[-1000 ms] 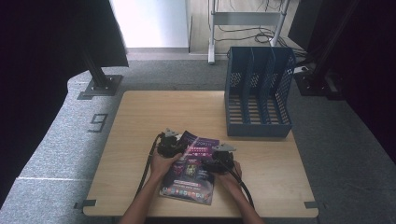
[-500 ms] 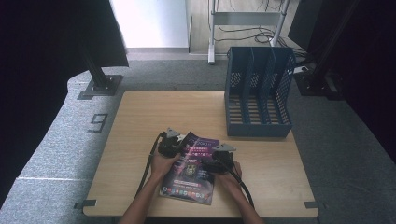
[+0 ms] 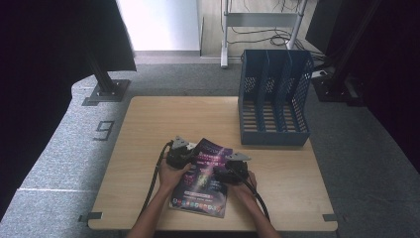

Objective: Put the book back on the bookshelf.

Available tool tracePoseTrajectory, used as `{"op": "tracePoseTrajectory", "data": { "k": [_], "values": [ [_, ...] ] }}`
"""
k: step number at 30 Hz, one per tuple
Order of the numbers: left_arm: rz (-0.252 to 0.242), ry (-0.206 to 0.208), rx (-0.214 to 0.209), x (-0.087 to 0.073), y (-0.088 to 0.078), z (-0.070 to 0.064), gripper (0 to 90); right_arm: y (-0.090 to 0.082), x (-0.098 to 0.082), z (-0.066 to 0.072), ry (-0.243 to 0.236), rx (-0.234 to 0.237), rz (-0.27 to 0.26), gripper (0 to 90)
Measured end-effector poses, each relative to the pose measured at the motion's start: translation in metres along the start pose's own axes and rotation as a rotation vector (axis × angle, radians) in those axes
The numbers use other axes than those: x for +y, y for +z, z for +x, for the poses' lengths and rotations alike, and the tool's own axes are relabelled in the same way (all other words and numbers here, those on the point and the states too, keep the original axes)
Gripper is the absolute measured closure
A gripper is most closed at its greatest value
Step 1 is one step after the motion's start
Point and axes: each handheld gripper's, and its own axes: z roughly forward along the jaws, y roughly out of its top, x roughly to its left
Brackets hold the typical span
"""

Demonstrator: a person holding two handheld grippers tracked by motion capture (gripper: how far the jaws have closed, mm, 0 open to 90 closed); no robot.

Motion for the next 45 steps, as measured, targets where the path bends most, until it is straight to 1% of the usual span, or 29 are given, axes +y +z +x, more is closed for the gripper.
{"op": "tracePoseTrajectory", "data": {
  "k": [3, 6, 10, 17, 20, 26, 28, 32, 33, 38, 45],
  "values": [
    [-0.032, 0.019, -0.011, 0.001, -0.005, -0.004, 86.9, -0.002, 0.000, -0.002, 0.009, 0.014, -0.002, 21.3],
    [-0.042, 0.041, -0.017, 0.002, -0.007, -0.007, 87.0, -0.004, 0.002, -0.004, 0.008, 0.021, -0.025, 21.5],
    [-0.053, 0.051, -0.029, 0.004, -0.010, -0.010, 87.0, -0.009, 0.004, -0.005, 0.005, 0.035, -0.050, 21.3],
    [-0.070, 0.063, -0.043, 0.008, -0.017, -0.014, 87.0, -0.011, 0.005, -0.009, 0.020, 0.043, -0.055, 21.0],
    [-0.074, 0.058, -0.049, 0.009, -0.019, -0.015, 87.0, -0.013, 0.005, -0.010, 0.020, 0.049, -0.057, 20.9],
    [-0.089, 0.068, -0.054, 0.011, -0.026, -0.016, 87.0, -0.016, 0.007, -0.013, 0.032, 0.058, -0.068, 20.6],
    [-0.095, 0.065, -0.058, 0.012, -0.028, -0.016, 87.1, -0.017, 0.007, -0.015, 0.037, 0.063, -0.071, 20.6],
    [-0.117, 0.043, -0.075, 0.013, -0.030, -0.014, 87.1, -0.018, 0.008, -0.016, 0.041, 0.070, -0.078, 20.2],
    [-0.115, 0.040, -0.079, 0.013, -0.031, -0.014, 87.1, -0.018, 0.008, -0.016, 0.042, 0.071, -0.080, 20.2],
    [-0.099, 0.037, -0.069, 0.012, -0.029, -0.012, 87.1, -0.016, 0.007, -0.016, 0.037, 0.071, -0.070, 20.2],
    [-0.111, 0.049, -0.074, 0.014, -0.032, -0.014, 87.1, -0.015, 0.006, -0.019, 0.040, 0.070, -0.061, 20.4]
  ]
}}
